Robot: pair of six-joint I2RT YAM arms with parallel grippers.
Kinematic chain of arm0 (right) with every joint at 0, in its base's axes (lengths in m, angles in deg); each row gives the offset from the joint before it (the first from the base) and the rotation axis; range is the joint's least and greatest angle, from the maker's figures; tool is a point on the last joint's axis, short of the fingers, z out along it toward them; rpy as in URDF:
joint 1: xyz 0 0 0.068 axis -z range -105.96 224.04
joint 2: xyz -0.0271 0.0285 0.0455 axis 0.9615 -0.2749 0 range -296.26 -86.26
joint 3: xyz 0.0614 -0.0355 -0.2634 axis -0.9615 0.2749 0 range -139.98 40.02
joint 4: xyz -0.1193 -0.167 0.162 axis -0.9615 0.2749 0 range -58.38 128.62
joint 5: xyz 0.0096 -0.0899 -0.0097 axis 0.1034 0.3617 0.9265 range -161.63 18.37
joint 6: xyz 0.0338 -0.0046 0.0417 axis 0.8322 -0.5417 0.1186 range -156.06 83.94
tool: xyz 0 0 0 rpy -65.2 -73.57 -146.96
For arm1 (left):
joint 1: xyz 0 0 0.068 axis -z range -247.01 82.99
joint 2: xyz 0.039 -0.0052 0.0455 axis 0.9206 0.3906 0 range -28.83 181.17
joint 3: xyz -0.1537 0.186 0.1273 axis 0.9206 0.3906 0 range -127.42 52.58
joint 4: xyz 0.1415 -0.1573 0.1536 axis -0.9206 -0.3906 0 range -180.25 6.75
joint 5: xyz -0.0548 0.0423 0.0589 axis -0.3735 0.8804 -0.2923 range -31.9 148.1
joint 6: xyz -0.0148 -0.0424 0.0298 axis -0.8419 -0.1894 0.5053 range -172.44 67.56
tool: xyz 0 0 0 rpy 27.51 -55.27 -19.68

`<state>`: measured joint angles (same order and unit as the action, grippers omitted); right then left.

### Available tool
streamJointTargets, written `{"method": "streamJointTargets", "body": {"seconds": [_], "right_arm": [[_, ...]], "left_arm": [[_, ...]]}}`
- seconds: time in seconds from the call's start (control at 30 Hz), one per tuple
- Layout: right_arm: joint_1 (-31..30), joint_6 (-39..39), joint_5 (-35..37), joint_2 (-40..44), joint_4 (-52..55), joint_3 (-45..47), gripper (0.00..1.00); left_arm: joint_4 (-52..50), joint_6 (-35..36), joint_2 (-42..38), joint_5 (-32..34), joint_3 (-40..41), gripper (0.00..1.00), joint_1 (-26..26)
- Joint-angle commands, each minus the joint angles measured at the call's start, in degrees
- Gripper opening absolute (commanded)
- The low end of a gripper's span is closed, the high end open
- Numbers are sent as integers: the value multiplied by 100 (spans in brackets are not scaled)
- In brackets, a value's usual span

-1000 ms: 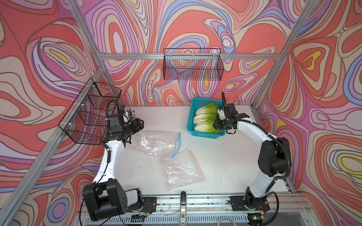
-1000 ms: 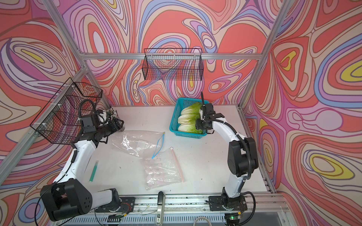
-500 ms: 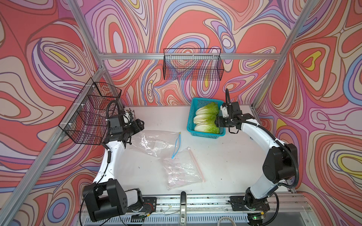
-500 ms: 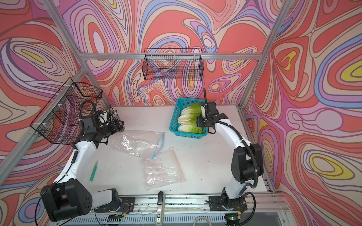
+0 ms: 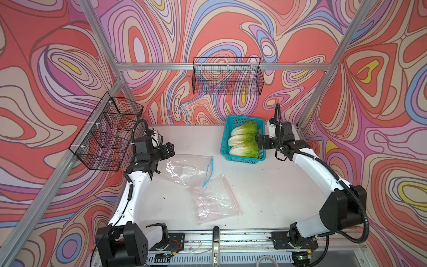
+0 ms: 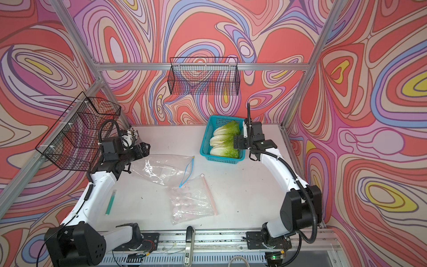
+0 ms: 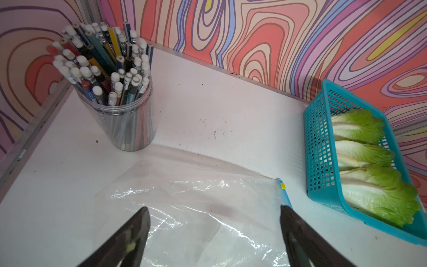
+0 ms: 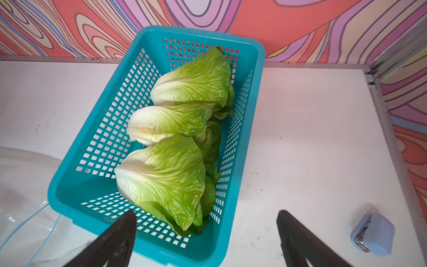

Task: Open the zip-top bag and take out the chinese cabbages
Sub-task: Place the Chinese cabbage in the basket, then reset both arms

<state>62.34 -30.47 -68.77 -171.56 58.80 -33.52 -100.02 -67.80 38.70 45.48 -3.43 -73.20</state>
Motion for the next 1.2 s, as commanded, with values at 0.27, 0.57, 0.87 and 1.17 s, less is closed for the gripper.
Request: {"method": "streamJointTargets", "body": {"seconds": [0.27,0.57,0.87,1.17], "right_arm": [[129,-346,1192,792,-1823,1253,98],[170,-401,1493,1398,-3768,2821,98],[212,-893,1537,1611,-5792,4275,98],[274,-831,1280,1045,-7297,5186,98]], "left_arm": [[121,631,-525,2382,173,100,623],[1799,1060,-854,4212,1056,100,1156],[3536,2197,-349,4536,2004,100,1709],[4818,2551,-192,3628,2982,100,1709]]}}
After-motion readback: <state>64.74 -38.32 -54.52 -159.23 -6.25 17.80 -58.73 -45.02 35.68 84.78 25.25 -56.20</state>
